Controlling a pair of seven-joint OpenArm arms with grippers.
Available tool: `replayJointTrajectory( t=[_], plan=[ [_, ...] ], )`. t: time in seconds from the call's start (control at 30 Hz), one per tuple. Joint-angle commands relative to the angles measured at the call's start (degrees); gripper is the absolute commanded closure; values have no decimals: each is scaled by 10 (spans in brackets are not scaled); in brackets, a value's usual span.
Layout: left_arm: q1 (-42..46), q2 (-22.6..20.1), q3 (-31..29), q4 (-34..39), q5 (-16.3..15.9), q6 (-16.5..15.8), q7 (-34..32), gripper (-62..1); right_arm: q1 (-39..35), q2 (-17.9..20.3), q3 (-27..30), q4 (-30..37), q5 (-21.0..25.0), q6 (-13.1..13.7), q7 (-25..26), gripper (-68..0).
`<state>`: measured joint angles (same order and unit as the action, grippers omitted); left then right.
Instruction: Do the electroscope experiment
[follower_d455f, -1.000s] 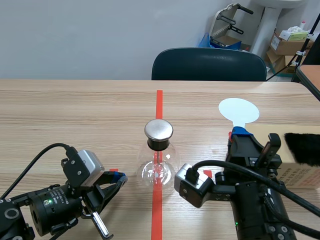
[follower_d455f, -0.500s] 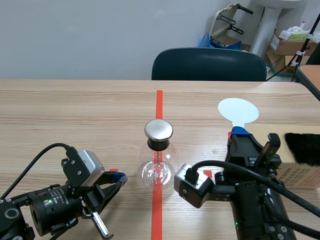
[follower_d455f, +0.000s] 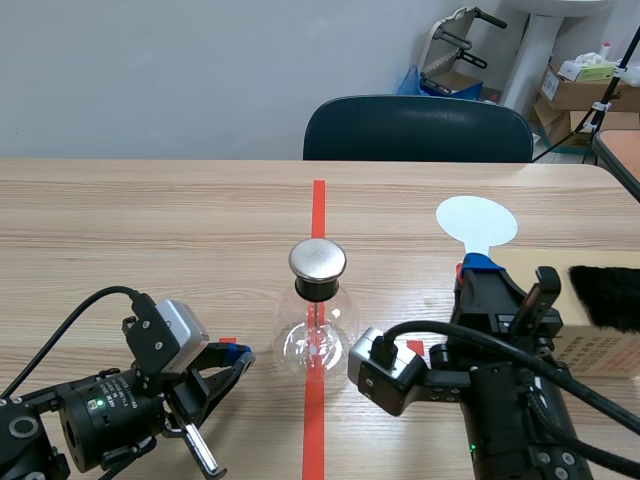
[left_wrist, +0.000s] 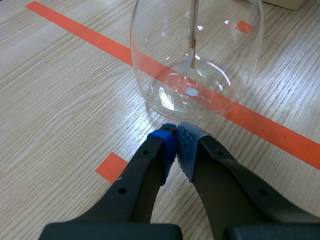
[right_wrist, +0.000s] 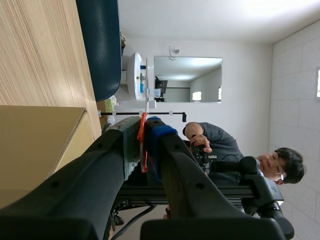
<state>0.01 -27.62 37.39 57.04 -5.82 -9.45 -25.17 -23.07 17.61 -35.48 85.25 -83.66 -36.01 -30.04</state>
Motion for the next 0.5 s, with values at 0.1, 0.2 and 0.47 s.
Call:
replayJointTrajectory(
  t=[0.1,0.2,0.47],
  plan=[
    [-2,1,-1,10,-3,-1,-7,-28,2,2,3,14,0,-7,-1,-10],
    [-2,-2,-1,10,-3,-1,-8,-32,2,2,3,14,0,-7,-1,-10],
    [5,-27,-2,36,-5,-3,-9,-259,2,2,3,14,0,-29,-1,-11]
  ],
)
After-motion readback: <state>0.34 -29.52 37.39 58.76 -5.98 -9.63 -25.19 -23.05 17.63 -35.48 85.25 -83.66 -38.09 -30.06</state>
